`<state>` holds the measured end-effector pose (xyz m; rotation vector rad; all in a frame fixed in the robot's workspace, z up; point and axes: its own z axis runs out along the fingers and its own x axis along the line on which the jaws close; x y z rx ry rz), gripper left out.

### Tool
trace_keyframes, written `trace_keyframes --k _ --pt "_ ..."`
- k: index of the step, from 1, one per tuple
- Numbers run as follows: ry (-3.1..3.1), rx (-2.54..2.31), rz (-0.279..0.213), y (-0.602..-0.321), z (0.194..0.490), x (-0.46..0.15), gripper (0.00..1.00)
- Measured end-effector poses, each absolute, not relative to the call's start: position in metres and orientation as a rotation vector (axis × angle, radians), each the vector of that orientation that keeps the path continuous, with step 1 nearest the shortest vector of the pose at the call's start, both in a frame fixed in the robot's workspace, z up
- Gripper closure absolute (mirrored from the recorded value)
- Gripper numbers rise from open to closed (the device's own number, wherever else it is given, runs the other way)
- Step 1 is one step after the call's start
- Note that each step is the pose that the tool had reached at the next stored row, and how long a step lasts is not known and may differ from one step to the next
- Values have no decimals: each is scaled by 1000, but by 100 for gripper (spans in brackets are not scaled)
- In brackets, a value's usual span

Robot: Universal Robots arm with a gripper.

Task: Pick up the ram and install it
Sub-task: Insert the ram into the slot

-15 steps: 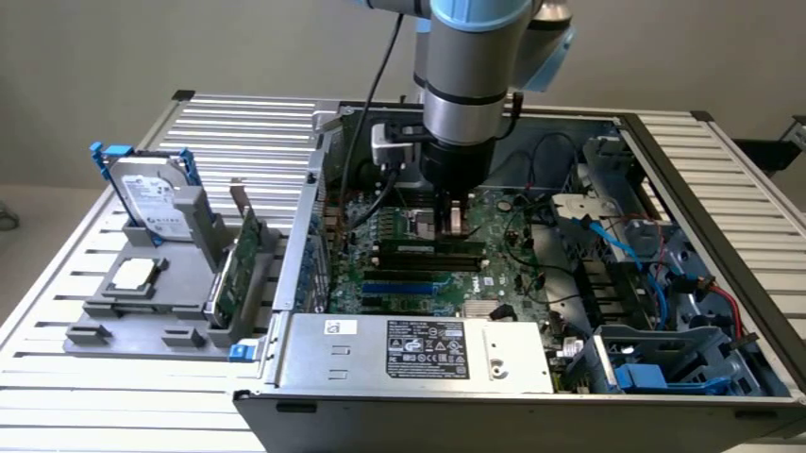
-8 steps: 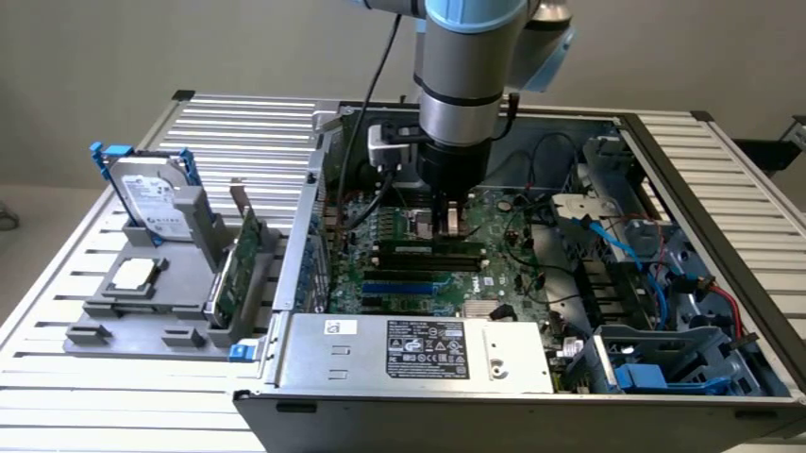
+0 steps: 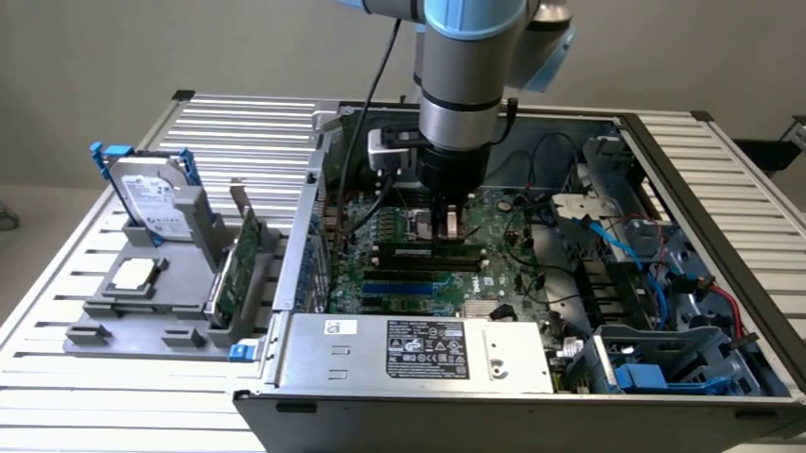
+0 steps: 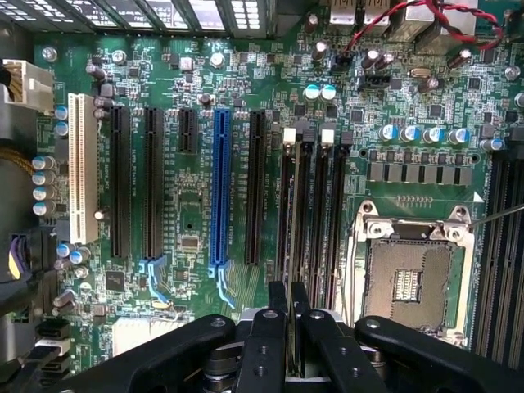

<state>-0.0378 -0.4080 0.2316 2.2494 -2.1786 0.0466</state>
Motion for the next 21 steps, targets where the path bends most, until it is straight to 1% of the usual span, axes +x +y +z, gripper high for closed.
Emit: trace_keyframes --k 21 --pt "-2178 2250 47 -409 226 -36 86"
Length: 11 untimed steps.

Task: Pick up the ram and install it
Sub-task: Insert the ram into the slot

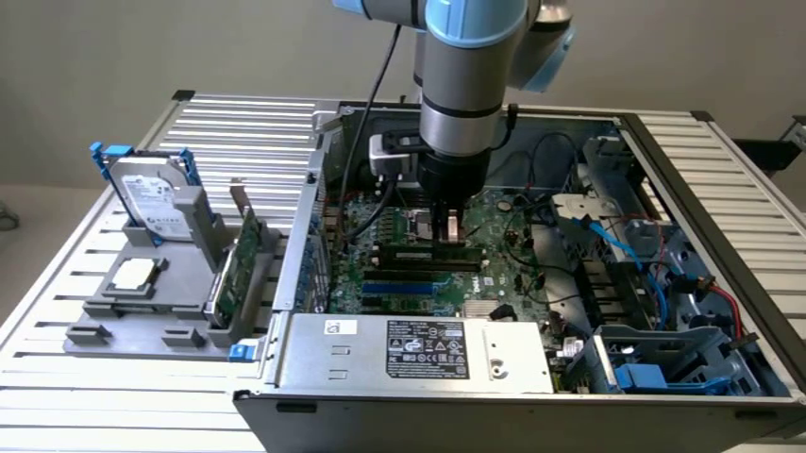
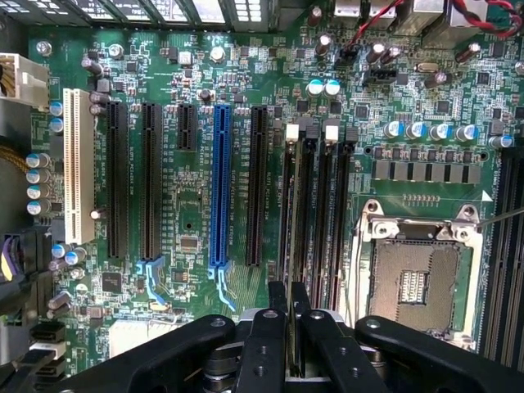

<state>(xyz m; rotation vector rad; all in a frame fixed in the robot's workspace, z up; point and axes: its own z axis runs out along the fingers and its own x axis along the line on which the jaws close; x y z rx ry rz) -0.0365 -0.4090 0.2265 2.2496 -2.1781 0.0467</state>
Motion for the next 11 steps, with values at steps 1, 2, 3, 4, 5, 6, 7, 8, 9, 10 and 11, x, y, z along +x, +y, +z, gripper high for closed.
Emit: trace_keyframes --k 1,2,3,4,5,6,7,8,9,10,11 --pt "-2178 2250 47 -409 226 -36 86" --pt "-2178 2250 47 -409 226 -37 86" --pt "-2177 2250 47 -409 226 -37 86" --pt "-2177 2250 47 -409 226 -36 86" --pt "-2177 2251 47 -409 226 -36 86" --pt "-2176 2251 47 -409 225 -36 86" --pt "-2176 2251 47 -409 225 -36 86" --pt "-2176 2251 47 -409 225 -36 86" --pt "-2175 2252 48 -409 225 -36 86" --pt "-2174 2252 48 -409 225 -36 86" --pt "-2174 2252 47 -409 225 -36 86"
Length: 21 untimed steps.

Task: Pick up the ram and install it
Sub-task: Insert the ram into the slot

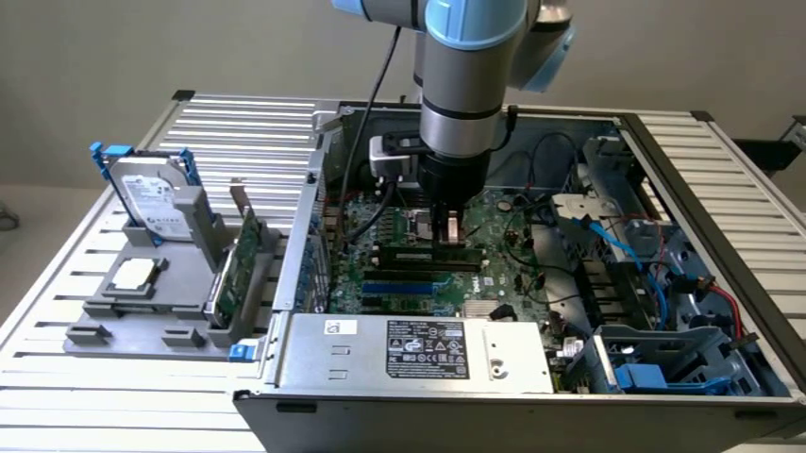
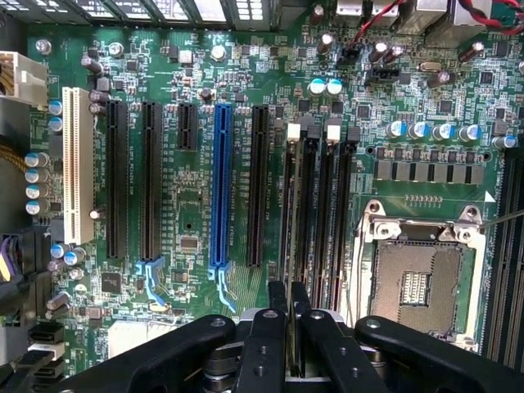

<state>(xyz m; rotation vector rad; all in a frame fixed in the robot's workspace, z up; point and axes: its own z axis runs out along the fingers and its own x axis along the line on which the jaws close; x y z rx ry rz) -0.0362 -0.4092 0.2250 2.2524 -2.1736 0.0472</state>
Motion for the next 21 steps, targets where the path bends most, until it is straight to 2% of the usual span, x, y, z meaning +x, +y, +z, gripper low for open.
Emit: trace_keyframes --k 21 --pt "-2158 2267 46 -409 225 -36 86"
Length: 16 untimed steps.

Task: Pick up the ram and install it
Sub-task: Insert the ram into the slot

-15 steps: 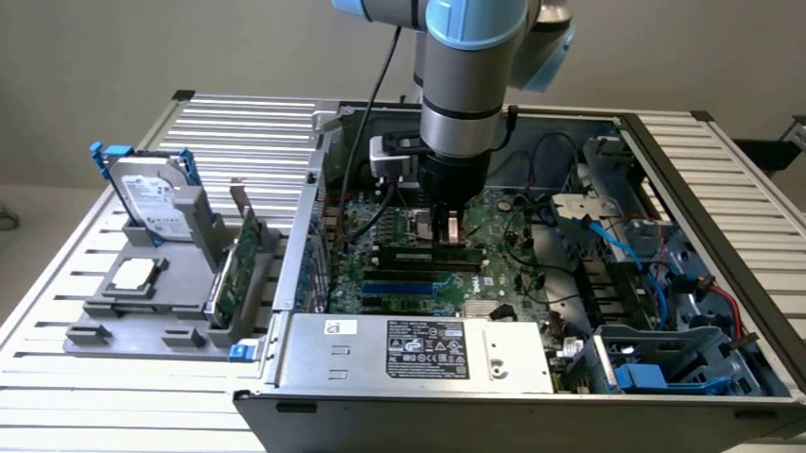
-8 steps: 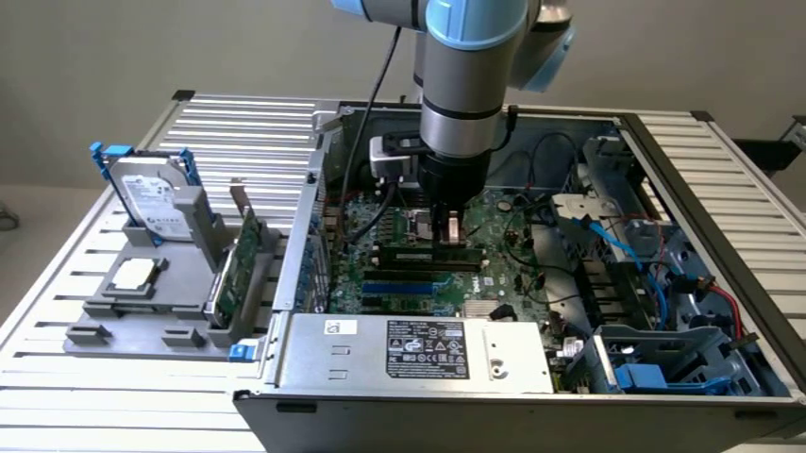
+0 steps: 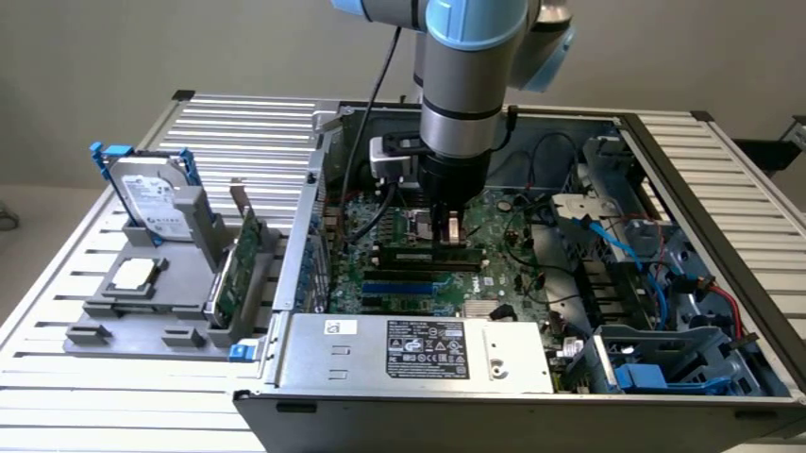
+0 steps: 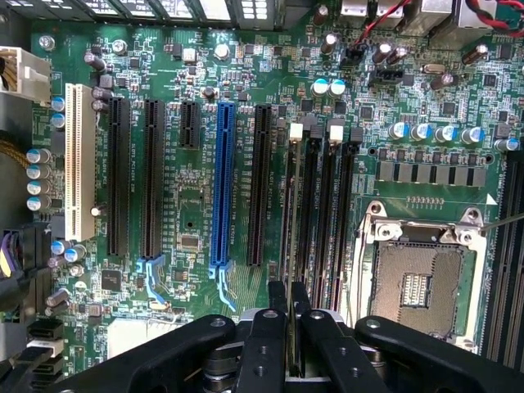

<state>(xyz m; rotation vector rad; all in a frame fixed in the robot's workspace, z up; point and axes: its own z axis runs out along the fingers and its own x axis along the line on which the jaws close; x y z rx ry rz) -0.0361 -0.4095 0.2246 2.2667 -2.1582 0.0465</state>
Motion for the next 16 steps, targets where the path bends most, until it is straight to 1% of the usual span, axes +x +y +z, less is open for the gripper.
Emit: trace_keyframes --k 16 --pt "-2157 2265 43 -409 220 -36 86"
